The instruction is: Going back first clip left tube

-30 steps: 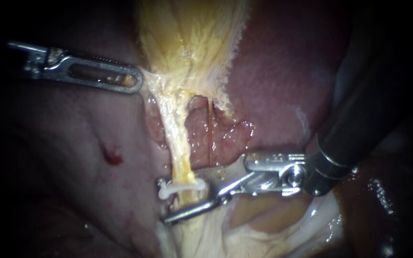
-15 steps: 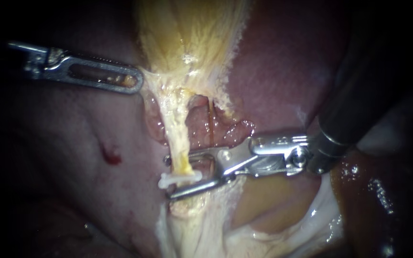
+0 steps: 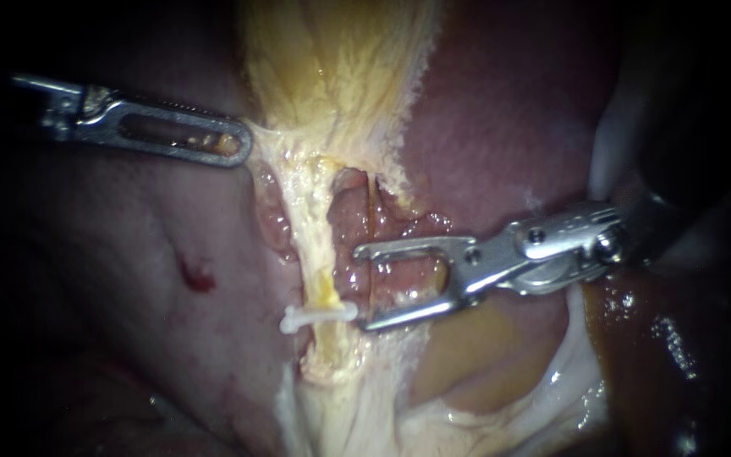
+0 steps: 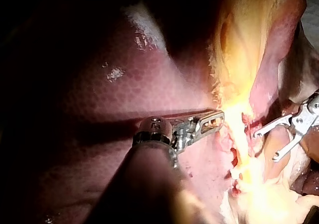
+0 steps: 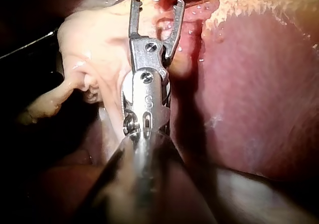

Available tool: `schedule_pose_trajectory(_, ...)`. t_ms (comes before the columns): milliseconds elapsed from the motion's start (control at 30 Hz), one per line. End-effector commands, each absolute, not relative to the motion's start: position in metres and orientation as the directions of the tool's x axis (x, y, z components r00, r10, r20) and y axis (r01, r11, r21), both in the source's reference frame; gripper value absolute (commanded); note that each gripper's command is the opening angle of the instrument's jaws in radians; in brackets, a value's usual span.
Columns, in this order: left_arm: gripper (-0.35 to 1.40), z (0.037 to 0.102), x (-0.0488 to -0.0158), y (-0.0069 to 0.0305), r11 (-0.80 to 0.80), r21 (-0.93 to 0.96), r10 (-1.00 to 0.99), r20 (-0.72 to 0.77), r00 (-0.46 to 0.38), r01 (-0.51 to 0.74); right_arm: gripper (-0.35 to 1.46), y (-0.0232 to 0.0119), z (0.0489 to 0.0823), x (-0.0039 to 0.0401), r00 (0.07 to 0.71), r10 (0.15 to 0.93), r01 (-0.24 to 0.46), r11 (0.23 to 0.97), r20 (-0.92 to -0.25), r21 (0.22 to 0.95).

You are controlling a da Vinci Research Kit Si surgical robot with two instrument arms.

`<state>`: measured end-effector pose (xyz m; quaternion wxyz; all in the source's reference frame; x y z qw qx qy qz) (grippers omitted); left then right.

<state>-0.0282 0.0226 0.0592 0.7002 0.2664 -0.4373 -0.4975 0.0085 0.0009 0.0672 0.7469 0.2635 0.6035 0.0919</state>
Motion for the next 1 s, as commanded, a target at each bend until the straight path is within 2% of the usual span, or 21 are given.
schedule_pose_trajectory(33,-0.35,0.0593,-0.0282,0.0226,0.363,0.808,-0.930,0.347,0.123,0.464,0.50,0.0012,0.0668,0.0081,0.253,0.456,0.177,0.845,-0.853,0.504)
schedule_pose_trajectory(267,-0.35,0.0593,-0.0282,0.0225,0.364,0.808,-0.929,0.348,0.123,0.464,0.50,0.0030,0.0640,0.0053,0.247,0.442,0.152,0.861,-0.863,0.485)
schedule_pose_trajectory(433,-0.35,0.0593,-0.0283,0.0225,0.364,0.808,-0.929,0.348,0.123,0.464,0.50,0.0033,0.0628,0.0042,0.242,0.433,0.179,0.860,-0.869,0.478)
schedule_pose_trajectory(1000,-0.35,0.0599,-0.0289,0.0221,0.367,0.807,-0.929,0.347,0.130,0.463,0.50,0.0031,0.0625,0.0034,0.241,0.432,0.185,0.859,-0.869,0.478)
